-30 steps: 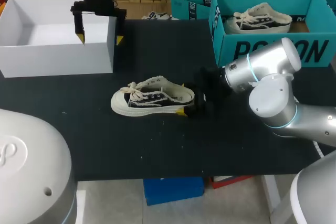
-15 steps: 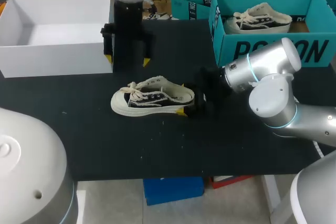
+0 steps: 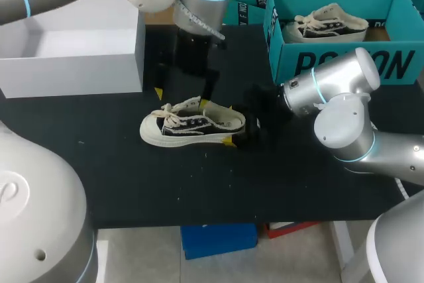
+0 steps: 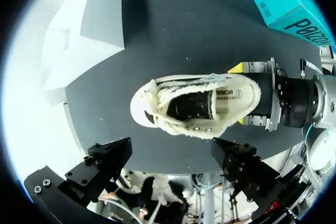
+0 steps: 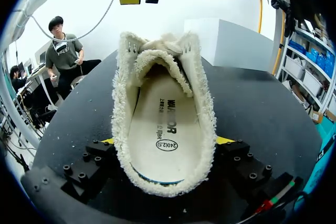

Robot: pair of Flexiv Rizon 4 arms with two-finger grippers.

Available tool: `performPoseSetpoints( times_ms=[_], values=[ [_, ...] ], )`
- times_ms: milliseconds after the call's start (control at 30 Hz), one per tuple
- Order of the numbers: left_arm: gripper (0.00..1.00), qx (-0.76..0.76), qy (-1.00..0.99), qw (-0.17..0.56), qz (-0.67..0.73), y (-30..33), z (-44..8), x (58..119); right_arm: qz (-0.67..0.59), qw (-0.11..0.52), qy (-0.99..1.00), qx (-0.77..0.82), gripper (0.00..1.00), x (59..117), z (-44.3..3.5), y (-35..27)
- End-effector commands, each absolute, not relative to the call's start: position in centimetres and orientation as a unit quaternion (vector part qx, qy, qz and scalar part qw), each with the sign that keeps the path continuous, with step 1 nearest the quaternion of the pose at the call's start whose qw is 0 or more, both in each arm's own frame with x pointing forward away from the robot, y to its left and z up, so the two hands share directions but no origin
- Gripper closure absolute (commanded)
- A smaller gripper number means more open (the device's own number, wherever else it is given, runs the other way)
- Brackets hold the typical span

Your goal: Take the shoe out of the shoebox, open the shoe tongue, remove and reinsert the insole, then place the shoe into the shoebox

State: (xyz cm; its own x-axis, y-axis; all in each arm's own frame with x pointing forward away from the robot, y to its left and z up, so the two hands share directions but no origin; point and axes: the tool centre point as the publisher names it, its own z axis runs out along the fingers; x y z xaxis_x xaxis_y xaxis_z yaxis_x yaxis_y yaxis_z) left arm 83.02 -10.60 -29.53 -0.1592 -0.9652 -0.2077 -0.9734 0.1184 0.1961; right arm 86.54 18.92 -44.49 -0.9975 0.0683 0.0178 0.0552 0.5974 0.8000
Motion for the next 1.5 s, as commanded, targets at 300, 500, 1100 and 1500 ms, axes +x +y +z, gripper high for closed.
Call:
performPoseSetpoints(
  times_ms=[300,500,1100,1500],
  values=[
    [0.00,-0.639,0.739,0.077,0.197,-14.0,-33.7,84.2,0.447,0.008,0.894,0.036,1.00,86.6,-44.6,19.1],
    [0.00,-0.640,0.738,0.094,0.191,-14.5,-34.9,84.6,0.447,0.008,0.894,0.036,1.00,86.6,-44.6,19.1],
    [0.00,-0.637,0.726,0.150,0.211,-13.1,-37.5,85.5,0.447,0.008,0.894,0.036,1.00,86.6,-44.6,19.1],
    [1.00,-0.638,0.727,0.145,0.210,-13.1,-37.5,85.6,0.447,0.008,0.894,0.036,1.00,86.6,-44.6,19.1]
  ],
)
